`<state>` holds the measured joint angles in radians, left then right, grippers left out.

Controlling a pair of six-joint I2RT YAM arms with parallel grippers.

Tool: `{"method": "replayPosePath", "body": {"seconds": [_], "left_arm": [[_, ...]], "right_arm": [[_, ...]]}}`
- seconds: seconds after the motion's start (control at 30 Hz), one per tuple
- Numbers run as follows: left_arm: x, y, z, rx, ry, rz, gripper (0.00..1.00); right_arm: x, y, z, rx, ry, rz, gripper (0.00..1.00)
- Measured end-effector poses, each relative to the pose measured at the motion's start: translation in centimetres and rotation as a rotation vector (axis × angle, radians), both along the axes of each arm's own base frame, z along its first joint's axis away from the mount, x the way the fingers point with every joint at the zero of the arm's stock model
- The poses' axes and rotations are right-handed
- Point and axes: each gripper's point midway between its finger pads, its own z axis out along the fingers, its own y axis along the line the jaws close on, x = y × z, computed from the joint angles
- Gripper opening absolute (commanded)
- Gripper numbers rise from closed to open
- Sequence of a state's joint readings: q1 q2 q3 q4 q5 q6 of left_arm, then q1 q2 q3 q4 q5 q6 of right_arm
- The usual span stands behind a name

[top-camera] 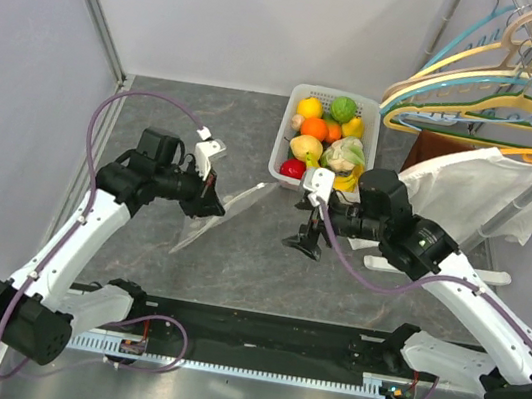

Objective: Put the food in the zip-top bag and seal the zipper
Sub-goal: Pick up the zipper food storage bag at the center of the board.

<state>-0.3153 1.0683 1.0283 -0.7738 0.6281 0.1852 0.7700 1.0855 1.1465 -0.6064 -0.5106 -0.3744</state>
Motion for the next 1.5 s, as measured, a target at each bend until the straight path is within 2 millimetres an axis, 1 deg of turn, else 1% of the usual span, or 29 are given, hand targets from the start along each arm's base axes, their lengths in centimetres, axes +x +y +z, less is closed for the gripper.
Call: {"method": "replayPosePath", "body": {"seconds": [0.07,0.1,0.17,0.23,0.3,0.47,0.53,0.6,0.67,0.87,0.93,0.97,1.03,1.07,1.1,1.17,1.23,1.27,1.33,1.4,1.43,1.5], "left_arm": [[-1.0,-1.0,1.0,-0.075,0.057,-0.014,0.02],[-1.4,-1.3,1.4,-0.102,0.077,-0.019,0.02],[-2.4,-2.2,2.5,-0.171,0.118,-0.043,0.02],[-3.2,-2.7,3.3,-0.218,0.143,-0.067,0.02],[-3.7,-2.9,3.7,-0.239,0.153,-0.089,0.02],[-4.4,-2.7,3.6,-0.231,0.134,-0.122,0.03],[-4.9,-2.4,3.5,-0.222,0.116,-0.137,0.03],[-5.4,-2.3,3.3,-0.211,0.107,-0.153,0.04],[-5.7,-2.3,3.0,-0.197,0.103,-0.174,0.05],[-6.8,-2.5,1.6,-0.131,0.094,-0.256,0.07],[-7.2,-2.5,1.1,-0.103,0.086,-0.282,0.07],[-7.4,-2.5,0.9,-0.088,0.083,-0.291,0.07],[-7.7,-2.5,0.5,-0.062,0.075,-0.312,0.07],[-7.9,-2.6,0.3,-0.053,0.073,-0.323,0.07],[-8.0,-2.6,0.3,-0.051,0.072,-0.328,0.07],[-8.2,-2.7,0.2,-0.047,0.077,-0.336,0.07],[-8.3,-2.8,0.2,-0.046,0.080,-0.342,0.07],[-8.4,-2.8,0.2,-0.046,0.081,-0.345,0.07],[-8.5,-3.0,0.1,-0.043,0.081,-0.354,0.07],[-8.7,-3.1,0.1,-0.038,0.080,-0.361,0.08],[-8.8,-3.1,0.0,-0.037,0.079,-0.365,0.08],[-8.9,-3.2,0.0,-0.033,0.079,-0.372,0.08]], "right_arm": [[0.4,1.1,1.9,0.102,0.009,-0.038,0.84],[0.4,1.6,2.6,0.135,0.015,-0.047,0.86],[0.3,2.7,4.3,0.207,0.015,-0.056,0.86],[0.1,3.5,5.3,0.245,-0.006,-0.046,0.88],[0.0,3.9,5.7,0.254,-0.071,-0.020,0.89],[0.7,3.2,5.0,0.199,-0.269,0.028,0.89],[0.9,3.4,5.0,0.173,-0.354,0.064,0.89],[0.5,3.8,5.0,0.151,-0.423,0.113,0.90],[0.1,4.4,4.5,0.121,-0.468,0.165,0.91],[-0.7,6.4,2.1,0.033,-0.502,0.277,0.89],[-1.0,6.7,1.1,-0.004,-0.508,0.309,0.85],[-1.2,6.8,0.6,-0.021,-0.509,0.323,0.78],[-1.6,7.2,-0.2,-0.043,-0.513,0.349,0.74],[-1.8,7.3,-0.5,-0.055,-0.510,0.361,0.68],[-2.0,7.4,-0.8,-0.063,-0.507,0.370,0.65],[-2.3,7.8,-1.5,-0.087,-0.503,0.389,0.59],[-2.7,8.1,-2.1,-0.104,-0.501,0.410,0.57],[-2.9,8.1,-2.4,-0.115,-0.499,0.418,0.54],[-3.1,8.1,-2.9,-0.135,-0.502,0.431,0.50],[-3.3,8.1,-3.2,-0.148,-0.505,0.439,0.47],[-3.3,8.0,-3.3,-0.154,-0.506,0.442,0.41],[-3.3,8.0,-3.4,-0.165,-0.512,0.440,0.37]]}}
